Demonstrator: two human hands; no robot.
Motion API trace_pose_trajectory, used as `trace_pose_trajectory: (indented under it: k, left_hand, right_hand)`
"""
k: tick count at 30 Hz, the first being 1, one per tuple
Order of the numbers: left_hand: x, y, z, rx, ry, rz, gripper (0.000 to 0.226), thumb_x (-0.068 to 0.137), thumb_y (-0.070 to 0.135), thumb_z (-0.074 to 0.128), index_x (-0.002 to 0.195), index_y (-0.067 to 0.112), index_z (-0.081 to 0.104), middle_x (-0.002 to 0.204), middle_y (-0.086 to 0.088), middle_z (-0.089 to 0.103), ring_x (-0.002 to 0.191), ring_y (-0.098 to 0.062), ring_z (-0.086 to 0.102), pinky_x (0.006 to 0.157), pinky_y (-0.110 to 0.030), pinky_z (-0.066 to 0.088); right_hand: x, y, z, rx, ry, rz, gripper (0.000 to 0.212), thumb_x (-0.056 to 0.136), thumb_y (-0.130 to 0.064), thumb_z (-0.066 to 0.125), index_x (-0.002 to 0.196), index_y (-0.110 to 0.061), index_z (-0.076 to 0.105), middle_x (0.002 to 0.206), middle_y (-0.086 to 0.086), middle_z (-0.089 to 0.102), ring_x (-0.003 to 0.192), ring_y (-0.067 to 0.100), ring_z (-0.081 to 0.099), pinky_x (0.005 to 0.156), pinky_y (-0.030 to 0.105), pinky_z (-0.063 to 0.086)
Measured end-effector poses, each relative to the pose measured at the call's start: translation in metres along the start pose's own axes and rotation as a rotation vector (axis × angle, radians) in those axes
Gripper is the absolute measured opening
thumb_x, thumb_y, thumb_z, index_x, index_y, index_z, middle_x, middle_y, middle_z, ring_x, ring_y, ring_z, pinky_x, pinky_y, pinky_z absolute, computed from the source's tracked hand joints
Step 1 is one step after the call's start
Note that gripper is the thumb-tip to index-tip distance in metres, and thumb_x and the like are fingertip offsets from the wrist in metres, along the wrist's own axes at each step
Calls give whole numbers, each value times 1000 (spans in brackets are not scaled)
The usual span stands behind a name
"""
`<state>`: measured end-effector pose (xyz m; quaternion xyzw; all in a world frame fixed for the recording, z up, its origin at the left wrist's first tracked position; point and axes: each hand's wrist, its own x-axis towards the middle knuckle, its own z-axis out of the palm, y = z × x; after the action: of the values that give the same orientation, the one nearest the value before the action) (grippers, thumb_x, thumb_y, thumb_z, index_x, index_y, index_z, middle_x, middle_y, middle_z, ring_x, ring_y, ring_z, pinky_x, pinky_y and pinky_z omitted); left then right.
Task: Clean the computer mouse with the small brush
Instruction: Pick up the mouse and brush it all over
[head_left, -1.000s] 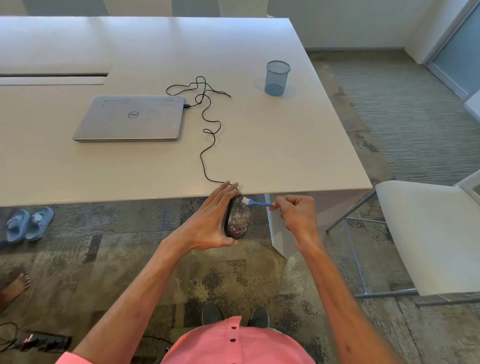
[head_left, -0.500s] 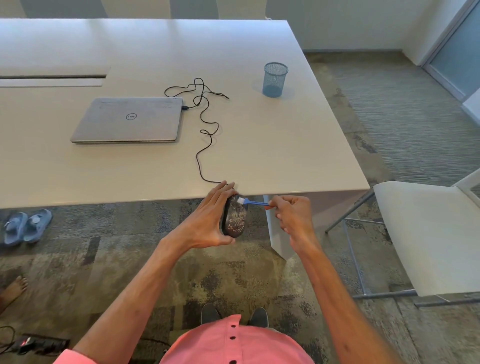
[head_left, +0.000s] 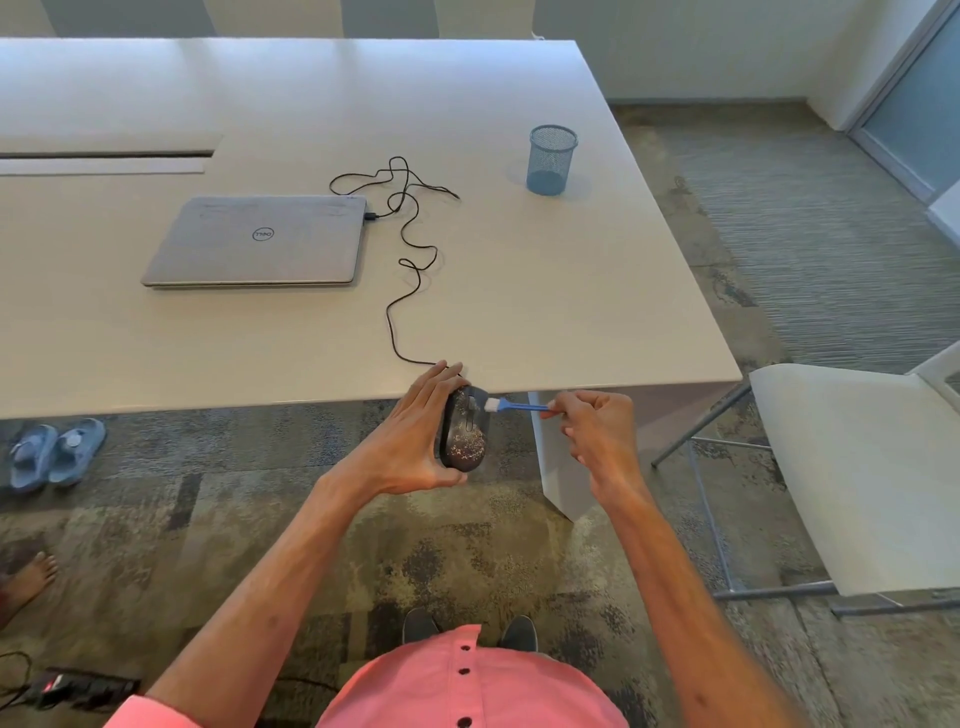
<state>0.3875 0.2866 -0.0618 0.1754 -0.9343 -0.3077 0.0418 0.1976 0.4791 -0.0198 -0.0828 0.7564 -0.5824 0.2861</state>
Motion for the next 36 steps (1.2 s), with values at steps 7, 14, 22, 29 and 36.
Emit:
trace_pose_trajectory:
  k: [7,14,22,29,36]
  left_hand:
    - [5,5,2,-9,-3,12,130,75,60,93,177,23,22,189,11,9,175,-4,-9,144,-42,9]
    - [5,4,2,-14,19,0,131,75,57,98,177,23,22,190,12,9,175,-3,-9,142,-38,8]
    - [4,2,0,4,28,-9,130,75,64,91,177,22,22,189,11,10,176,-4,-8,143,-41,10]
    - [8,6,-3,-9,29,-14,131,75,60,94,177,22,22,190,10,9,175,-2,-11,140,-33,6]
    - [10,3,-4,-1,51,-14,131,75,59,95,177,24,21,190,10,9,175,-2,-10,137,-29,3]
  right_hand:
    - [-2,-3,11,7,-40,21,22,102,-7,71,87,3,84,47,-6,47,39,8,29,39,22,24]
    - [0,-6,7,-119,-67,27,23,97,-3,69,81,5,83,42,-5,46,34,6,28,36,20,24]
    - [5,-13,2,-95,-67,-41,21,97,-2,70,83,9,81,43,-10,46,37,3,31,39,14,27]
    - [4,-14,18,-218,-59,-178,25,97,-6,70,75,-7,84,41,-17,48,36,1,37,48,10,33]
    - [7,-20,6,-393,-131,-307,23,92,-14,77,70,-20,83,44,-21,54,40,-1,45,47,5,36]
